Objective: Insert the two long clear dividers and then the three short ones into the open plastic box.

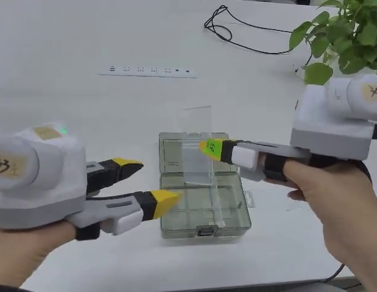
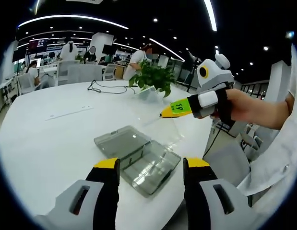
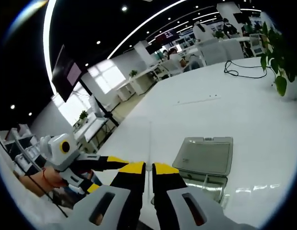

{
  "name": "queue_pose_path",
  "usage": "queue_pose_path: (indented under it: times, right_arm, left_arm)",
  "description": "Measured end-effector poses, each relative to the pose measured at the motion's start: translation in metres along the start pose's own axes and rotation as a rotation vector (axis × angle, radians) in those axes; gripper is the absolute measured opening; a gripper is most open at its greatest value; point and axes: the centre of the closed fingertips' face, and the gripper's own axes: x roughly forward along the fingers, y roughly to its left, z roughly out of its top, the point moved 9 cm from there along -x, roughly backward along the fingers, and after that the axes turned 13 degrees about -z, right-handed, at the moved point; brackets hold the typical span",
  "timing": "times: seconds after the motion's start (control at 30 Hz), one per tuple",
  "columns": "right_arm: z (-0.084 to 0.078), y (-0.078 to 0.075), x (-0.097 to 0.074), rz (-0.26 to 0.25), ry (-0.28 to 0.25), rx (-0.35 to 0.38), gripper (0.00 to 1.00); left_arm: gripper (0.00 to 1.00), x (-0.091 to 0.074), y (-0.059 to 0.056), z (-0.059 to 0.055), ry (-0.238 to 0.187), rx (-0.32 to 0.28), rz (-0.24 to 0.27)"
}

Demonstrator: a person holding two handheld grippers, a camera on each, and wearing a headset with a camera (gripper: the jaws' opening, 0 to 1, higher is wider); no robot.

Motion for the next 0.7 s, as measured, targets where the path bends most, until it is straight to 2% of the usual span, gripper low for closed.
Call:
queue_pose_path:
  times: [0.13, 0.23, 0.3, 0.33, 0.43, 0.57, 0.7]
  right_arm:
    - [0.000, -0.003, 0.006, -0.044, 0.050, -0.013, 0.07]
    - [-0.001, -0.004, 0.009, -0.075, 0.093, 0.004, 0.07]
    - [-0.002, -0.006, 0.012, -0.100, 0.117, 0.012, 0.07]
    - [-0.001, -0.012, 0.016, -0.120, 0.133, 0.016, 0.07]
    - [-0.002, -0.012, 0.020, -0.142, 0.163, 0.040, 0.07]
    - [-0.007, -0.016, 0.026, -0.188, 0.222, 0.062, 0.07]
    - [-0.015, -0.023, 0.035, -0.218, 0.302, 0.119, 0.07]
  left_arm:
    - [0.65, -0.004, 0.004, -0.007, 0.011, 0.054, -0.023]
    - [0.74, -0.005, 0.006, -0.012, 0.029, 0.078, -0.046]
    - [0.77, -0.005, 0.008, -0.016, 0.036, 0.086, -0.062]
    - [0.79, -0.005, 0.009, -0.018, 0.041, 0.086, -0.072]
    - [0.84, -0.004, 0.011, -0.024, 0.062, 0.098, -0.091]
    - [0.85, -0.005, 0.014, -0.029, 0.070, 0.099, -0.119]
    - [0.85, -0.005, 0.018, -0.032, 0.074, 0.101, -0.135]
